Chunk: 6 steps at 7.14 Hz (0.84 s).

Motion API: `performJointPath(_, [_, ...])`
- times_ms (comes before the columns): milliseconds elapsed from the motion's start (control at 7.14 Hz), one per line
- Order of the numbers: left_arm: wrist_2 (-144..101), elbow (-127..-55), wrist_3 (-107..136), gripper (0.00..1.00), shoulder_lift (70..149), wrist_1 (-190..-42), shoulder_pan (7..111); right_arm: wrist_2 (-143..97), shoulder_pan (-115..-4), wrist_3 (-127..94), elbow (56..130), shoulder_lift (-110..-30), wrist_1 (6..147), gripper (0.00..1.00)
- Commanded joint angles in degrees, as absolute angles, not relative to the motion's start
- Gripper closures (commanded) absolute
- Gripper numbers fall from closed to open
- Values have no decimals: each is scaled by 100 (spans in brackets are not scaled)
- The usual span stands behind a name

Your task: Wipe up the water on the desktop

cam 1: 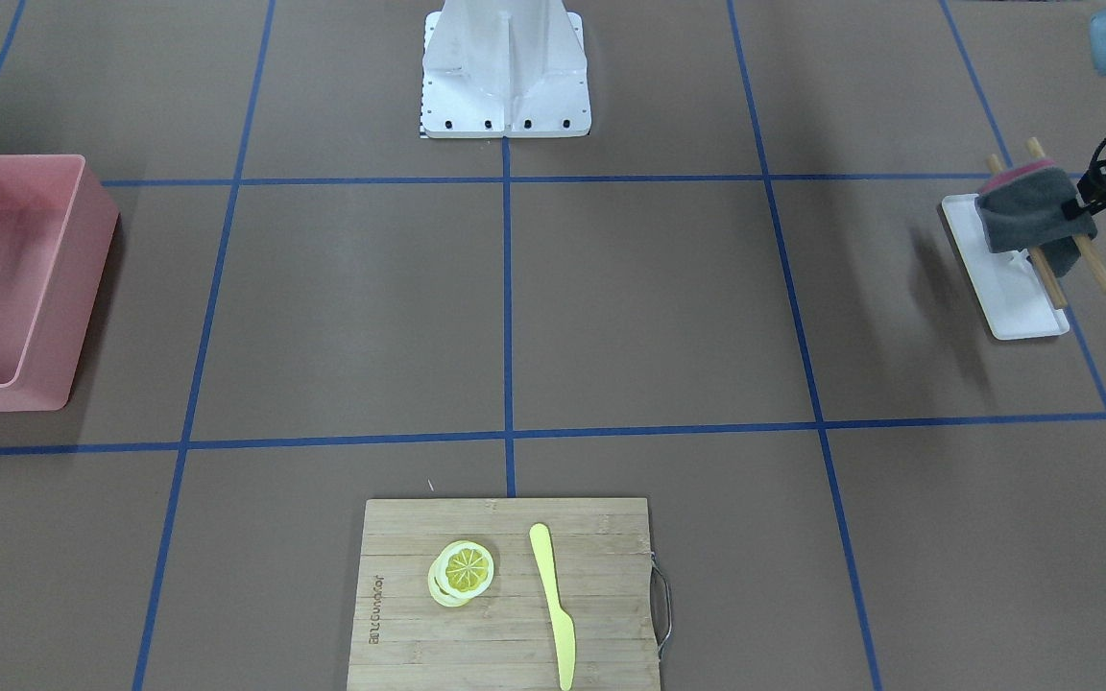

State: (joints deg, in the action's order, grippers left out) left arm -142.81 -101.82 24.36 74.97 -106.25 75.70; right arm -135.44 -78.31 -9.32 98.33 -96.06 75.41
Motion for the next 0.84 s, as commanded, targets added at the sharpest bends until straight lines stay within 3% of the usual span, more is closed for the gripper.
performJointPath(0, [-14282,-10213,2435,100,7445,-10626,7576,-13544,-7831,-932,9835,-9606,7541,0])
performJointPath(560, [-15321,-10537,2478,100,7540,-10277,7646,-13544,-7692,-1437,9879,-9345,7532,0])
performJointPath(700, [-15389,-11008,2879,100,7854,-9744,7725,-13500,-7325,-2137,9896,-8969,7454,0])
